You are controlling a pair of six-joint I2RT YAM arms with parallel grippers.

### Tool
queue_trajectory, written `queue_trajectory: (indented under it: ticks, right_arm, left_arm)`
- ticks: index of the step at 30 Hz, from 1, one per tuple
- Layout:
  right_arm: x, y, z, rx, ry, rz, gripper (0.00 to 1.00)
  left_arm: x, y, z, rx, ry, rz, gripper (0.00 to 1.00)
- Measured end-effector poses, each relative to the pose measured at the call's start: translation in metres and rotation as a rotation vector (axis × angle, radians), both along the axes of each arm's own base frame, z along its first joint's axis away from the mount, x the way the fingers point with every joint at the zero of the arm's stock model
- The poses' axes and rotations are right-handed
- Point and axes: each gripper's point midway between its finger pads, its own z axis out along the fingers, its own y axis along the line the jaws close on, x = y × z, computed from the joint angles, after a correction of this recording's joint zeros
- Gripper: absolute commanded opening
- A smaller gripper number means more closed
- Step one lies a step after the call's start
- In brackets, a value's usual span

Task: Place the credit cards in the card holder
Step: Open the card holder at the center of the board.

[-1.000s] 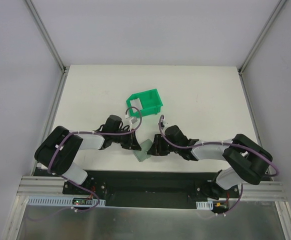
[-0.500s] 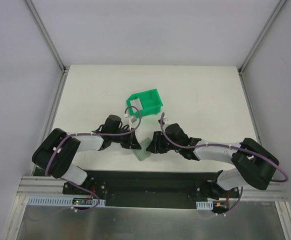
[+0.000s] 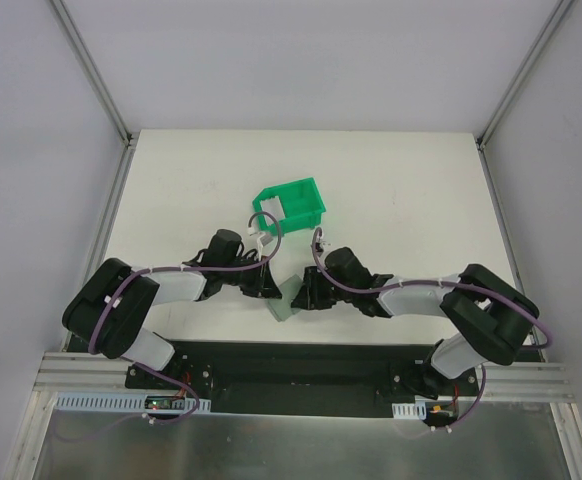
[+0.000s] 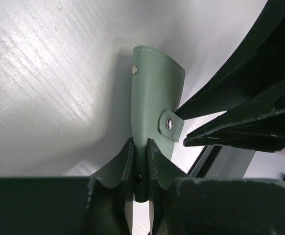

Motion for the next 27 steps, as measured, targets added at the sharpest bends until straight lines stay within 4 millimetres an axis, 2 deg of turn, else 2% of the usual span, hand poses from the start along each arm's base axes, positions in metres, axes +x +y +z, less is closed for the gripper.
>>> queue_trajectory:
  ticks: [2, 6, 15, 18, 22, 27]
  right_arm:
    - [0.0, 0.0, 0.0, 0.002, 0.003, 0.004, 0.26]
    - [0.0, 0.002, 0.001, 0.013, 0.002, 0.013, 0.23]
    - [-0.002, 0.012, 0.002, 0.036, 0.028, 0.047, 0.32]
    - [-0.001, 0.014, 0.002, 0.039, 0.035, 0.051, 0.26]
    - [0.0, 0.014, -0.001, 0.032, 0.033, 0.051, 0.03]
    - [-0.001, 0.016, -0.001, 0.044, -0.001, 0.104, 0.01]
  left_arm:
    - [0.0, 0.0, 0.0, 0.002, 0.001, 0.001, 0.0]
    - [0.0, 0.0, -0.001, 0.003, 0.001, 0.003, 0.0]
    - [-0.001, 0.002, -0.001, 0.008, 0.002, 0.016, 0.0]
    - [-0.001, 0.003, -0.002, 0.011, 0.001, 0.021, 0.0]
    - [-0.001, 0.004, -0.002, 0.013, 0.001, 0.027, 0.0]
    - [0.0, 0.007, -0.005, 0.028, 0.018, 0.058, 0.0]
